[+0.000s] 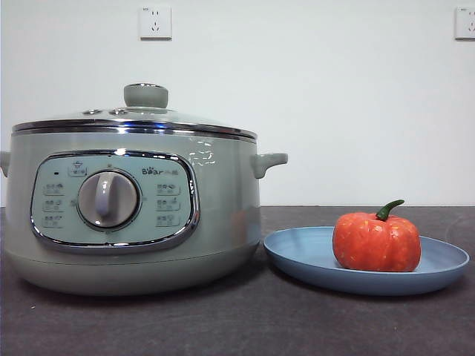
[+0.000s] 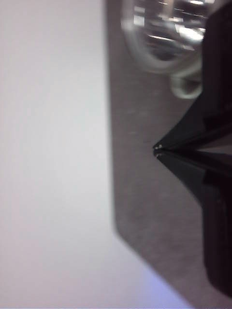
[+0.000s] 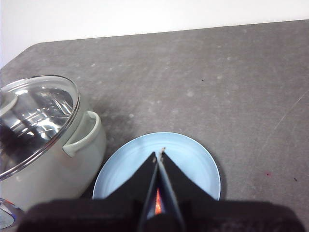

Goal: Take the pumpkin out from the steamer,put the pumpkin in the blue plate,close the lid

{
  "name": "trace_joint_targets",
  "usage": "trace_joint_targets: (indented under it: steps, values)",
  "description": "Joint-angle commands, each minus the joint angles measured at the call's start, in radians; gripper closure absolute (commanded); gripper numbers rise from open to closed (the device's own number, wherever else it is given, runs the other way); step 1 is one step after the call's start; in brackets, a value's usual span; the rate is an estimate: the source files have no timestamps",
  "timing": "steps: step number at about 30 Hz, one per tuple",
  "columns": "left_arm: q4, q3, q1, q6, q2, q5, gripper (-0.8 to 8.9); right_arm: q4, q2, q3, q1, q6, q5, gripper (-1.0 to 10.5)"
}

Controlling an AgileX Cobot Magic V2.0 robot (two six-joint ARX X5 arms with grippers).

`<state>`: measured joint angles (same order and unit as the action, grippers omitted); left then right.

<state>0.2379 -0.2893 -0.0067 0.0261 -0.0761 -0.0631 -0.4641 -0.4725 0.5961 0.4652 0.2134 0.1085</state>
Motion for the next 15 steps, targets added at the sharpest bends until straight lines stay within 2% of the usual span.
trace_joint_targets:
  steps: [1, 7, 15]
  values:
    - [-0.03, 0.089, 0.012, 0.003, 0.01, 0.016, 8.16, 0.006, 0.002, -0.008, 0.002, 0.006, 0.003, 9.6]
    - [-0.088, 0.223, 0.013, -0.039, 0.01, 0.018, 8.16, 0.006, 0.002, -0.008, 0.002, 0.006, 0.003, 9.6]
    - [-0.059, 0.287, 0.013, -0.075, 0.05, 0.016, 8.16, 0.006, 0.002, -0.008, 0.002, 0.006, 0.003, 9.6]
